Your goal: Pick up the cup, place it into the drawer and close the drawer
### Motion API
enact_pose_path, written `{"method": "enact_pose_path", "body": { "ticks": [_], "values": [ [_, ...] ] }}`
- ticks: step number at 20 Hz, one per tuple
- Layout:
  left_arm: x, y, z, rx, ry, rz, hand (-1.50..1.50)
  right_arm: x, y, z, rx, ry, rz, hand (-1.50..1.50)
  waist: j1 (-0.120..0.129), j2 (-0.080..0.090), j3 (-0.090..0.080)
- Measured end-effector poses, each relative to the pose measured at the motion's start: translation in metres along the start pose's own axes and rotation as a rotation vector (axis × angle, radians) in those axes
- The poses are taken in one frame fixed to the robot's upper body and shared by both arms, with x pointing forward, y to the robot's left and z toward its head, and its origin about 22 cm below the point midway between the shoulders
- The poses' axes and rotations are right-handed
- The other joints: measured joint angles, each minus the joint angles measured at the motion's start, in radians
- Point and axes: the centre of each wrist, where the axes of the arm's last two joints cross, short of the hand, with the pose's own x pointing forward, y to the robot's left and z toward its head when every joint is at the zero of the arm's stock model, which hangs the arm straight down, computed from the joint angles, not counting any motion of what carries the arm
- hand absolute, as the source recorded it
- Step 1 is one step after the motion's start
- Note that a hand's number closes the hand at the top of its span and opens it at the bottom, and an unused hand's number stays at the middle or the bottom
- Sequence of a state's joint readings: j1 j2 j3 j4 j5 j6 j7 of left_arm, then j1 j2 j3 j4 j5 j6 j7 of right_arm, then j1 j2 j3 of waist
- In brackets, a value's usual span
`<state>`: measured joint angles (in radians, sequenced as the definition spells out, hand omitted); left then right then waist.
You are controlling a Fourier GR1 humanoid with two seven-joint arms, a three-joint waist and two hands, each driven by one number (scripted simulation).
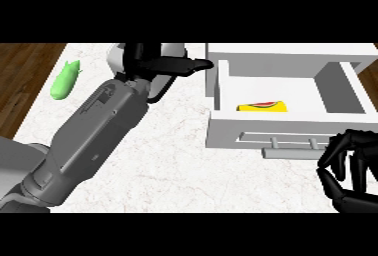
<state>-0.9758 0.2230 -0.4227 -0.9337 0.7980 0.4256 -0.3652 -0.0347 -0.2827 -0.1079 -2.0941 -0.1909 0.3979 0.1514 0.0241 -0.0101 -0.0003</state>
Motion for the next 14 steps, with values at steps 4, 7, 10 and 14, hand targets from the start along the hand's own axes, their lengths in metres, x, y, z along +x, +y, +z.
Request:
{"method": "enact_pose_path", "body": {
  "ticks": [4, 7, 10, 14],
  "values": [
    [0.004, 0.04, 0.026, 0.032, 0.01, 0.008, -1.5, -0.004, 0.01, 0.001, 0.013, 0.053, 0.059, 1.5, 0.006, 0.0, 0.0],
    [0.007, 0.066, 0.048, 0.056, 0.027, 0.019, -1.5, -0.012, 0.012, -0.007, 0.016, 0.086, 0.094, 1.5, 0.004, 0.003, 0.0],
    [0.014, 0.091, 0.066, 0.068, 0.032, 0.023, -1.5, -0.02, 0.017, -0.01, 0.033, 0.109, 0.157, 1.5, -0.001, 0.005, 0.0],
    [0.015, 0.112, 0.09, 0.065, 0.041, 0.034, -1.5, -0.03, 0.019, -0.017, 0.107, 0.117, 0.332, 1.5, 0.006, 0.007, 0.0]
  ]
}}
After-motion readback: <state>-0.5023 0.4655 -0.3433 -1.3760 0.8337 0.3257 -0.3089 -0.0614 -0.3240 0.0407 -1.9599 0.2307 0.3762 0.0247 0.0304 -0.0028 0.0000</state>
